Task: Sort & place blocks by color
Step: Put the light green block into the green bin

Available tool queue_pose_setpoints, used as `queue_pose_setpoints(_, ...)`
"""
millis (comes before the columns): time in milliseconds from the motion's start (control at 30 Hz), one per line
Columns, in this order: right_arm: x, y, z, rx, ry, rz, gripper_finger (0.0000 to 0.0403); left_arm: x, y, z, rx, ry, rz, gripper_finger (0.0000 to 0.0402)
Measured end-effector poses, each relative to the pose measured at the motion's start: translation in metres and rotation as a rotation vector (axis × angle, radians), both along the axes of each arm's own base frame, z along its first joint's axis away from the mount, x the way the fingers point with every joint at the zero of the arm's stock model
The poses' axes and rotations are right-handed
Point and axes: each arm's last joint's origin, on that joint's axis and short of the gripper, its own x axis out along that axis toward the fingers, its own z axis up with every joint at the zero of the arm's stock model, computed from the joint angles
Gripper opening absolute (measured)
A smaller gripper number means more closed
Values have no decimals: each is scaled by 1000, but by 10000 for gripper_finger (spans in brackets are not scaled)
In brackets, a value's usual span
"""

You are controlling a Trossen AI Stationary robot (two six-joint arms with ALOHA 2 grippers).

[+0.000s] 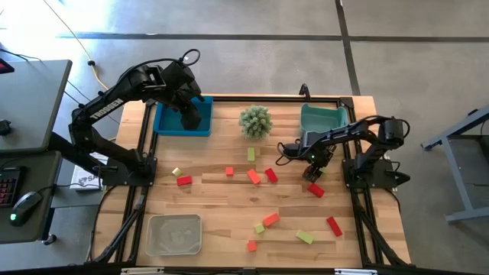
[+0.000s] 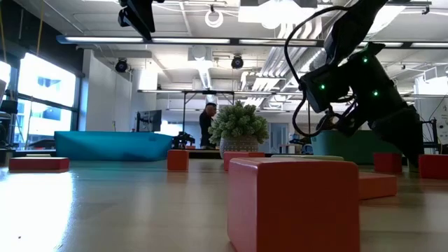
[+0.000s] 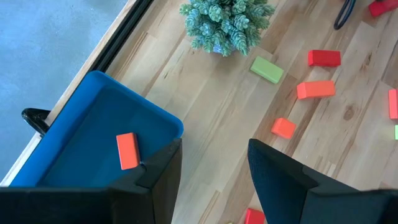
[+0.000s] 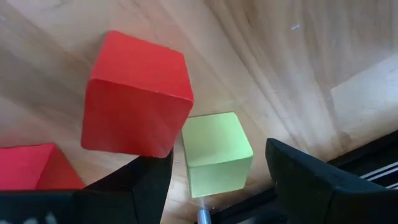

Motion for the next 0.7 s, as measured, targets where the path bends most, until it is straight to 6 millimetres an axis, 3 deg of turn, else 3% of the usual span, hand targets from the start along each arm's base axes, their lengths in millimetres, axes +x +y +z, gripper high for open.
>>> queue_pose_setpoints(333,-1,1,0,30,18,-12,105,0,0,0,0,0,0,172)
queue_pose_setpoints(500,-6,2,3,38,70,-13,104,0,0,0,0,0,0,172)
queue_pose_setpoints(700,-2,1,22,30,44,-20,104,0,0,0,0,0,0,172)
